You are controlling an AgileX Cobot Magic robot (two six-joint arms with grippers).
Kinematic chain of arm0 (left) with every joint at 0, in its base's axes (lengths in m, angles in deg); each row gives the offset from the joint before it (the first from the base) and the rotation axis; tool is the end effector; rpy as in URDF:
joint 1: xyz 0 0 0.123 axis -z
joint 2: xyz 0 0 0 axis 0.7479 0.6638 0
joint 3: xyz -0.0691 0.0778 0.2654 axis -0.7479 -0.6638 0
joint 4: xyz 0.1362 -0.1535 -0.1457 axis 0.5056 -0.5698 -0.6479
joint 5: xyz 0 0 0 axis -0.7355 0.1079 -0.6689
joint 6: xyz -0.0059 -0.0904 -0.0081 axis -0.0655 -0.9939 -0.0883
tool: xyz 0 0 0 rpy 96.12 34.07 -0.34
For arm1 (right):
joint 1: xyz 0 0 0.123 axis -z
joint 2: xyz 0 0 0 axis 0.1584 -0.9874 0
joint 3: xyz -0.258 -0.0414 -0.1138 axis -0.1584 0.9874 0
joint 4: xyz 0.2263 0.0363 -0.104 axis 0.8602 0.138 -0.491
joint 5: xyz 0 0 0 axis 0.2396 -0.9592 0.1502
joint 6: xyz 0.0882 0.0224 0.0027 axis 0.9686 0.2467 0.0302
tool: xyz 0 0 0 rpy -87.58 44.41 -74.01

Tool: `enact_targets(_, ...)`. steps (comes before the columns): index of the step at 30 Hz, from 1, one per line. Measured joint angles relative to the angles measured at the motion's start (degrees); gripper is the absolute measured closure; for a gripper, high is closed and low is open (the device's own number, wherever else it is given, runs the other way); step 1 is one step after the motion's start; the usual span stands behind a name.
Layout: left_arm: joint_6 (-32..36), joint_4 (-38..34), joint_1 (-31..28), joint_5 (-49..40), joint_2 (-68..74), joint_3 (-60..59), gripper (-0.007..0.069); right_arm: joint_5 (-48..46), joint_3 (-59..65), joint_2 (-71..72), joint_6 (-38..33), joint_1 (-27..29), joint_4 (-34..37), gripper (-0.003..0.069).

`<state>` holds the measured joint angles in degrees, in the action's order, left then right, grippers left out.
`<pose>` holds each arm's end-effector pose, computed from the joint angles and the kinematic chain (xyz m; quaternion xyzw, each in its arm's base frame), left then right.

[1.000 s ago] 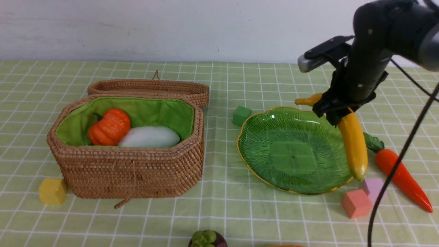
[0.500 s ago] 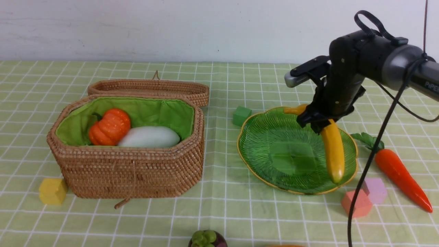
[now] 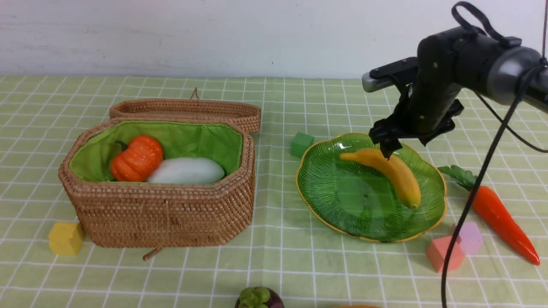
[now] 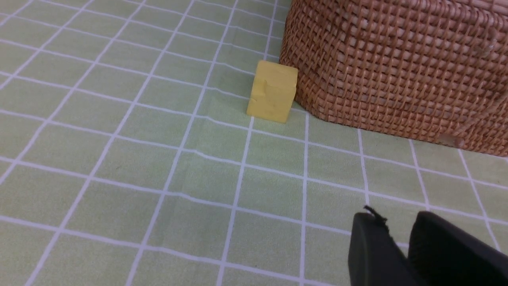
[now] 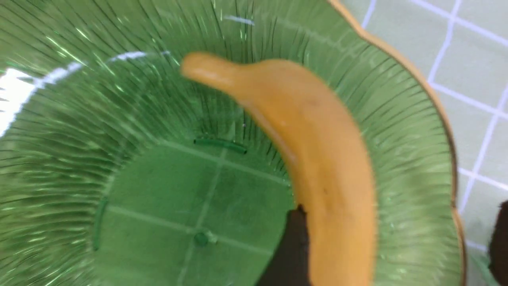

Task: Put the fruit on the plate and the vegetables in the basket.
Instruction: Use the right arm to grab a banana and put it into the right plate, then use the right arm to grab a mango and put it into the right plate

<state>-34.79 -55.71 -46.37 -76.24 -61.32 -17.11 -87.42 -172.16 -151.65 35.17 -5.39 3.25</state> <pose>0.0522 0.0015 0.1688 -0.1090 0.8041 -0.0760 0.5794 0.4532 0.1081 0.2482 -0.1589 0.9614 -0.0296 0.2226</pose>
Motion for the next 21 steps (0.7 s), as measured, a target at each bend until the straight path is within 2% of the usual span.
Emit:
enact_targets(5, 0.0, 0.0, 0.0, 0.0, 0.0, 0.0, 0.0477, -5.91, 0.0, 5.28, -2.62, -0.44, 7.21, -0.0009)
enact_targets(9, 0.0, 0.0, 0.0, 0.0, 0.0, 0.0, 0.0472, -10.66, 4.02, 10.64, -14.71, -5.05, 16.06, 0.0048)
enact_targets(10, 0.0, 0.0, 0.0, 0.0, 0.0, 0.0, 0.0472, -10.74, 4.02, 10.64, -15.23, -5.05, 16.37, 0.005)
enact_targets(11, 0.0, 0.0, 0.0, 0.0, 0.0, 0.0, 0.0469, -11.2, 8.42, 13.16, -19.59, -8.38, 18.39, 0.0069)
enact_targets(16, 0.0, 0.0, 0.0, 0.0, 0.0, 0.0, 0.0463, -10.37, 21.36, 18.58, -26.72, -15.31, 18.98, 0.0081)
enact_targets(21, 0.0, 0.0, 0.0, 0.0, 0.0, 0.0, 0.0459, -7.48, 34.86, 23.52, -32.23, -22.36, 14.59, 0.0063)
